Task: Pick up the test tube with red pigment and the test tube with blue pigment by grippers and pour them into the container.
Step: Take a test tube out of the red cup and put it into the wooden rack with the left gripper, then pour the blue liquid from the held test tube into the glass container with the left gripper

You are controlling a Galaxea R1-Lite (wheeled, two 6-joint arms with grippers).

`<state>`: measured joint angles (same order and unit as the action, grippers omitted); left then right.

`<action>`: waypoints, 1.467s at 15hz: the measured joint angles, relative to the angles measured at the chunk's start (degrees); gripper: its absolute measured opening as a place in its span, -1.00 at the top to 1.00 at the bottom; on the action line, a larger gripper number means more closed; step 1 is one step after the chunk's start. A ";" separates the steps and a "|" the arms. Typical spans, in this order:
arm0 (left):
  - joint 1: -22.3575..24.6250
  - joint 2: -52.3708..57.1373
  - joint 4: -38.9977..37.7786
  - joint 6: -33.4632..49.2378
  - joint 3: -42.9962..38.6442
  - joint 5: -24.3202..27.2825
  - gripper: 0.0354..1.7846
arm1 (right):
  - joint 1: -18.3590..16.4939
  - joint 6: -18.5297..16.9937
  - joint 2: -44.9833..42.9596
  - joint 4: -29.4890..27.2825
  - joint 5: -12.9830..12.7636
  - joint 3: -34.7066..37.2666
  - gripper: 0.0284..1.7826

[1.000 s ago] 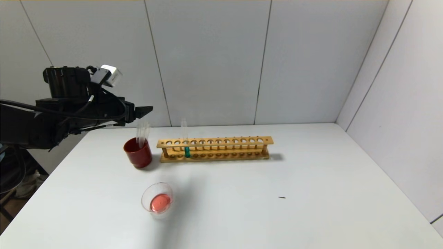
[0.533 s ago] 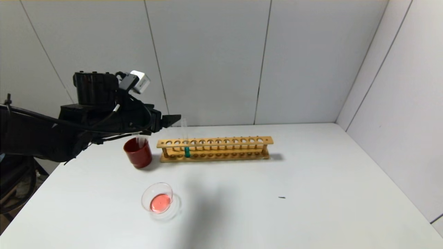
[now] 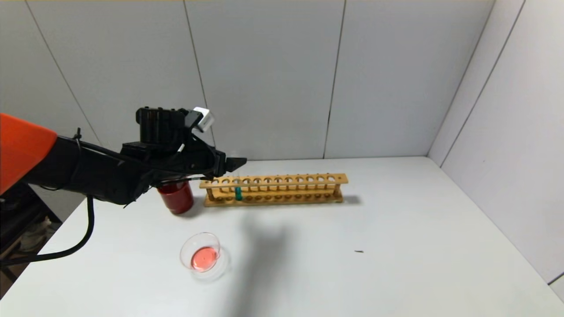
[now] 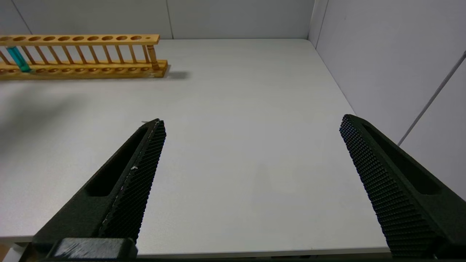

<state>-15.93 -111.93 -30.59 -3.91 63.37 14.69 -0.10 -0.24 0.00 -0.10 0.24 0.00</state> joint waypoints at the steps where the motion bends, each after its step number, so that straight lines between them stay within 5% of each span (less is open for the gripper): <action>1: -0.05 -1.27 0.00 0.23 1.12 -0.04 -0.96 | 0.00 0.00 0.00 0.00 -0.02 0.00 -0.96; 6: -0.07 -8.07 0.00 0.20 6.64 -0.17 -0.67 | 0.00 -0.02 0.00 0.00 -0.02 0.00 -0.96; 13: -0.10 -12.09 -0.02 0.17 9.16 -0.20 0.62 | 0.00 0.00 0.00 0.00 0.00 0.00 -0.96; 22: -0.60 -7.02 0.51 -0.66 9.86 -0.69 0.68 | 0.00 0.00 0.00 0.00 -0.02 0.00 -0.96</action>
<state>-16.53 -118.96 -30.07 -4.57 73.23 13.99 -0.10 -0.24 0.00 -0.10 0.22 0.00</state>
